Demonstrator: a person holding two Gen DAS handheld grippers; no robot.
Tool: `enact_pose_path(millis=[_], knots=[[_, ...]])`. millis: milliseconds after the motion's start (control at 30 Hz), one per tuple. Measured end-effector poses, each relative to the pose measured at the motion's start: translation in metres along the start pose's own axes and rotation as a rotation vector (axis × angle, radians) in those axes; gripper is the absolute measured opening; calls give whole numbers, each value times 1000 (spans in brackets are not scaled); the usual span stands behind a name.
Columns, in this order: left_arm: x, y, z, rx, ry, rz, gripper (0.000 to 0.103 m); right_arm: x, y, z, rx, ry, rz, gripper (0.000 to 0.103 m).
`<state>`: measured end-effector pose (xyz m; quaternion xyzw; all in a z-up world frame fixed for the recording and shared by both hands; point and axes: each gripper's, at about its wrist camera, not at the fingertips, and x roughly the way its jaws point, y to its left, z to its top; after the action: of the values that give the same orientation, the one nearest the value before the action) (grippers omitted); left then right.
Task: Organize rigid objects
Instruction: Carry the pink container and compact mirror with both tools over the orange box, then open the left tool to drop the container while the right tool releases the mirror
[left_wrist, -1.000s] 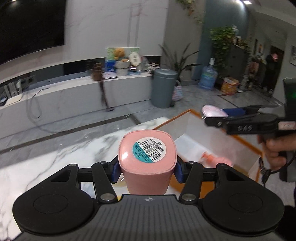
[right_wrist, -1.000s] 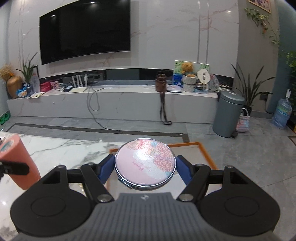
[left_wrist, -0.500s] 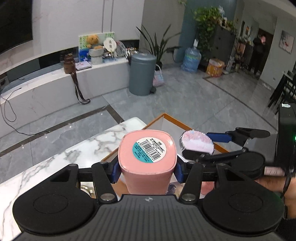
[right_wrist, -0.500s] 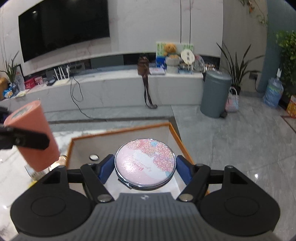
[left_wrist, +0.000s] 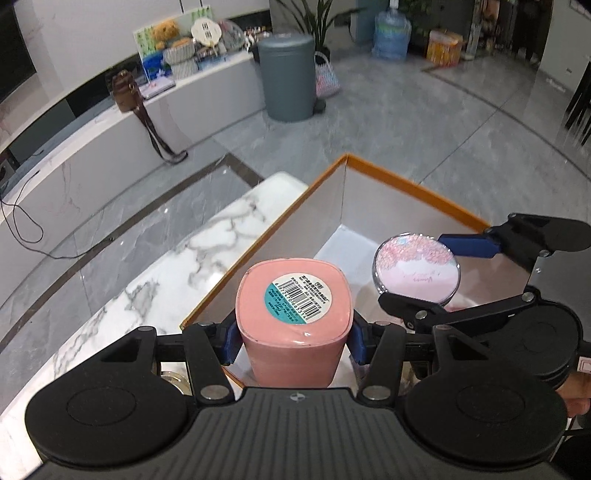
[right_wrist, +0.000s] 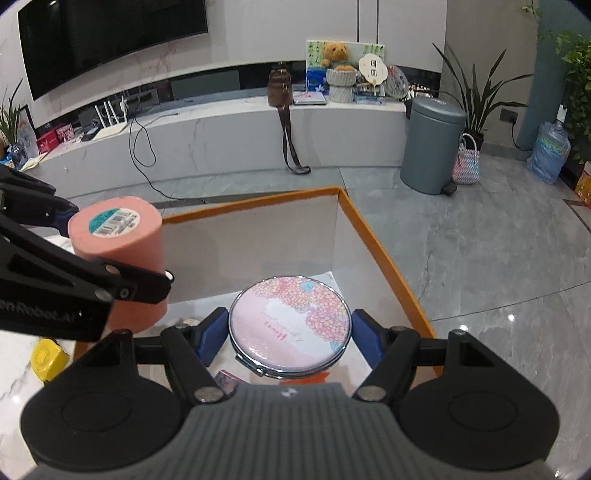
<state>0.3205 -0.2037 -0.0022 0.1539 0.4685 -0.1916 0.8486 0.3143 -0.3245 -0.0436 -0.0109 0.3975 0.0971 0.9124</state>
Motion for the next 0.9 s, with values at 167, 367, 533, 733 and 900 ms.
enact_pose_path(millis=[167,367,533,733,900], knots=[[14,-1,2,6,68,13,62,16,0,1,-17,36,-8,71],[32,-4,8,25,136,22,62,27,6,1,-57,77,-12,71],[43,-9,10,64,177,35,62,33,9,2,-81,99,0,71],[58,-19,13,105,216,56,62,47,16,-2,-120,143,-29,71],[69,-23,14,124,241,69,62,56,15,-5,-126,164,-55,71]])
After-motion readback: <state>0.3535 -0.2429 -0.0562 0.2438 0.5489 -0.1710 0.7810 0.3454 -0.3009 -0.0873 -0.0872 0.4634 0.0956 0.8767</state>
